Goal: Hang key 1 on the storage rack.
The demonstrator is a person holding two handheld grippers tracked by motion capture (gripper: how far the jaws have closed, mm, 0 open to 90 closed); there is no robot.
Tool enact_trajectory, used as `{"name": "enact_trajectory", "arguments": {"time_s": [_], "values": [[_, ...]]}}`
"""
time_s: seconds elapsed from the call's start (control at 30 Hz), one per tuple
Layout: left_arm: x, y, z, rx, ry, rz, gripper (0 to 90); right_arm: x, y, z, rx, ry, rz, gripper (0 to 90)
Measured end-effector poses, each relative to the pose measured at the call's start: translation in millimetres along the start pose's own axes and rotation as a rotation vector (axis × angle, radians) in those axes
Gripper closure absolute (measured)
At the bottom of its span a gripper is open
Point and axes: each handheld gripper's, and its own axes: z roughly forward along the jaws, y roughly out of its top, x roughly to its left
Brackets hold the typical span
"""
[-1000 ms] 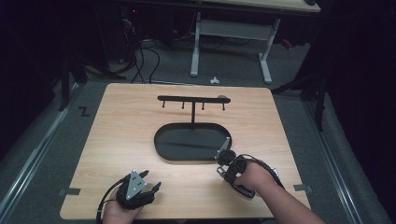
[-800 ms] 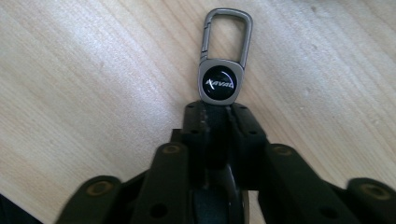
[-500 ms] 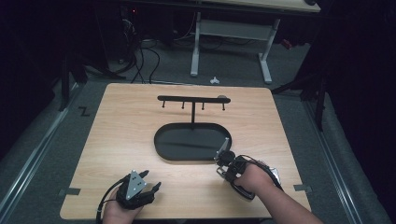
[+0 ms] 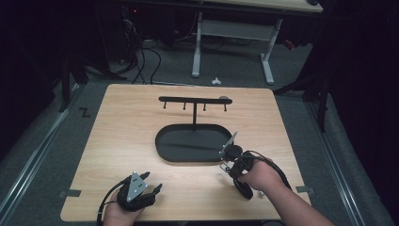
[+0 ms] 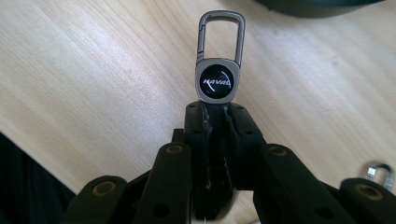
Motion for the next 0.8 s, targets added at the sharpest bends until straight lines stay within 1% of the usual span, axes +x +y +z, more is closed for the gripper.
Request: {"name": "enact_trajectory", "arguments": {"time_s": [0.03,0.07,0.2,0.23,0.27,0.33,0.37,0.4,0.47,0.57,0.67,0.7,0.77,0.8], "values": [[-0.1,0.0,0.0,-0.001,0.001,0.000,38.4,0.4,-0.3,-3.4,-0.005,-0.002,0.008,80.2],[-0.1,0.0,0.0,-0.001,0.001,0.000,38.4,-0.3,-1.2,-8.2,-0.018,-0.005,0.000,80.2],[-0.5,-0.1,0.4,0.000,0.001,-0.001,38.4,-0.8,-2.0,-22.7,-0.042,-0.006,0.016,80.2],[-0.5,0.0,0.2,0.002,0.001,0.002,38.4,-1.3,-1.8,-25.0,-0.049,-0.007,0.011,80.2],[-0.6,0.0,0.2,0.002,0.001,0.002,38.4,-1.2,-1.4,-29.0,-0.054,-0.008,0.018,80.2],[-0.7,0.0,0.3,0.002,0.001,0.002,38.4,-1.7,-0.5,-34.5,-0.064,-0.010,0.013,80.3],[-0.8,0.0,0.4,0.003,0.000,0.003,38.5,-0.9,0.9,-39.9,-0.075,-0.016,0.019,80.3],[-0.9,0.0,0.4,0.003,0.001,0.003,38.5,-0.9,0.9,-39.9,-0.075,-0.016,0.019,80.3],[-1.1,0.0,0.4,0.002,0.001,0.003,38.5,-0.5,2.7,-45.6,-0.086,-0.022,0.020,80.3],[-1.1,0.1,0.1,0.000,0.000,0.001,38.5,-0.1,6.5,-52.9,-0.098,-0.031,0.002,80.3],[-0.8,0.2,-0.3,0.002,-0.002,-0.001,38.5,1.3,8.4,-55.8,-0.099,-0.033,0.011,80.3],[-0.8,0.2,-0.2,0.000,-0.001,-0.001,38.5,1.0,9.4,-57.1,-0.107,-0.036,-0.001,80.3],[-0.8,0.2,-0.2,0.000,-0.002,0.000,38.5,2.1,11.7,-59.7,-0.113,-0.035,0.008,80.3],[-0.8,0.2,-0.2,0.001,-0.003,0.000,38.5,1.9,13.3,-60.8,-0.120,-0.039,0.001,80.3]]}}
